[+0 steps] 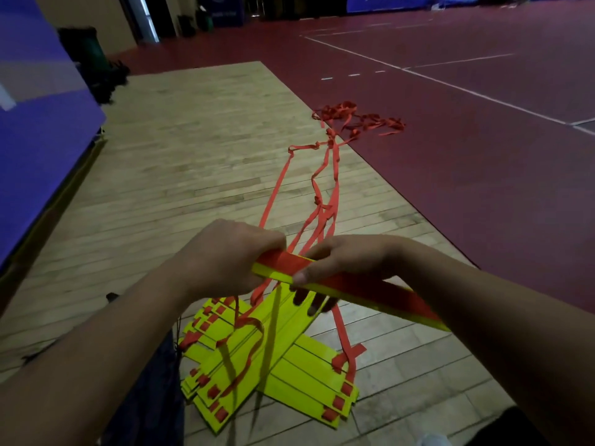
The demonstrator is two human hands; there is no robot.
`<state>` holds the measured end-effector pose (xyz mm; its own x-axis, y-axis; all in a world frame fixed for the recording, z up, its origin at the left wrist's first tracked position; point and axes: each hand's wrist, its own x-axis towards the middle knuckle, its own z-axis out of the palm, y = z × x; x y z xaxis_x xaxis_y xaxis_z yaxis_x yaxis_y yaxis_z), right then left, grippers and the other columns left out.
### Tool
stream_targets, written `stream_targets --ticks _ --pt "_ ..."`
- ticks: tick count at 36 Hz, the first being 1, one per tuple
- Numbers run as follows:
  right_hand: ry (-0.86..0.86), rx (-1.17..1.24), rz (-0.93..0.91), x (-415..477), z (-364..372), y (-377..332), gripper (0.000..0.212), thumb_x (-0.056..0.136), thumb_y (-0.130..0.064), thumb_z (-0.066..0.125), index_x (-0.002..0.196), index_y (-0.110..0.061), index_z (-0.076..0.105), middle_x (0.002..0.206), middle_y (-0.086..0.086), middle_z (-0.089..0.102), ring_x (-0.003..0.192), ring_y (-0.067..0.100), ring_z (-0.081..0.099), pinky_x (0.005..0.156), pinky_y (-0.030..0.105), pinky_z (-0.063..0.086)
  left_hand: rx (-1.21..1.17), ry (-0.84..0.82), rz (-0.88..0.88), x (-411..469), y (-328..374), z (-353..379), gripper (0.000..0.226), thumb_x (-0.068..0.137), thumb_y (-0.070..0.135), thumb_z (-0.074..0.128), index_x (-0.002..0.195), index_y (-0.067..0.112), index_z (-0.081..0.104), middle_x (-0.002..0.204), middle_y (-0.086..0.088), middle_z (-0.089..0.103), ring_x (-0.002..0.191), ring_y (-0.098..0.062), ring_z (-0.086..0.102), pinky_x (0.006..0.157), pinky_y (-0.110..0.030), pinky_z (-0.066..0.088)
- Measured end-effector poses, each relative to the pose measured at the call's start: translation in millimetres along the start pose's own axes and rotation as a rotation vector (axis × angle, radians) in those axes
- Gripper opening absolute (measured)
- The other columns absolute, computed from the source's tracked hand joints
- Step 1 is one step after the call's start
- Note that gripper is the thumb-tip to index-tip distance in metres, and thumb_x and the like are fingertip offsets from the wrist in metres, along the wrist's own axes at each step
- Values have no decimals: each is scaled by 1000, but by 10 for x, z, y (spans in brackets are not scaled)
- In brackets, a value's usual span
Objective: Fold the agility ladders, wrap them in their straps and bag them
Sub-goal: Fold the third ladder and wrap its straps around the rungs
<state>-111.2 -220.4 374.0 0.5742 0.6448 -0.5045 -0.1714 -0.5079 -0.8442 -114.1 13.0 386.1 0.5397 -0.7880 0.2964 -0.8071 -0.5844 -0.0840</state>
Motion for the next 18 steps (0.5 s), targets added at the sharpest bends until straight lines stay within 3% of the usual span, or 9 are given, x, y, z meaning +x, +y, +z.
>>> stream_targets --ticks 2,5,8,11,14,18 --pt "-179 142 10 -2 20 -1 37 102 -28 55 127 -1 57 110 23 72 79 35 73 80 44 60 24 -6 18 -15 -7 -1 17 73 45 54 85 32 54 70 11 61 60 -18 60 47 -28 37" --pt "-240 107 3 29 82 11 30 106 -31 46 106 -6 63 75 12 62 53 19 55 60 30 49 70 -110 -32 -8 -3 -44 24 80 51 54 94 33 51 81 11 61 74 -19 61 55 -29 36" --pt "-231 25 60 11 92 -11 30 105 -31 47 97 -5 58 67 6 50 55 19 49 58 29 45 1 -521 -259 32 -5 -142 45 76 69 68 101 38 47 90 14 58 85 -11 56 66 -32 43" --pt "-203 -104 156 6 58 -20 30 105 -32 50 95 -5 58 73 6 51 61 19 52 58 29 49 -358 -730 -444 -10 -76 -182 57 63 73 73 101 32 58 90 11 64 83 -7 60 70 -28 48" --pt "-202 -115 225 -16 22 -7 31 105 -31 49 87 -7 56 70 6 47 57 18 48 54 27 46 -550 -762 -527 -99 -190 -206 45 67 69 69 95 34 68 84 11 72 74 -2 66 64 -18 47" --pt "-210 -57 255 -48 -52 26 32 104 -31 48 80 -10 52 69 5 40 56 17 40 56 28 38 -485 -650 -531 -135 -325 -271 26 82 54 68 90 29 71 72 0 69 57 -1 59 53 -15 42"
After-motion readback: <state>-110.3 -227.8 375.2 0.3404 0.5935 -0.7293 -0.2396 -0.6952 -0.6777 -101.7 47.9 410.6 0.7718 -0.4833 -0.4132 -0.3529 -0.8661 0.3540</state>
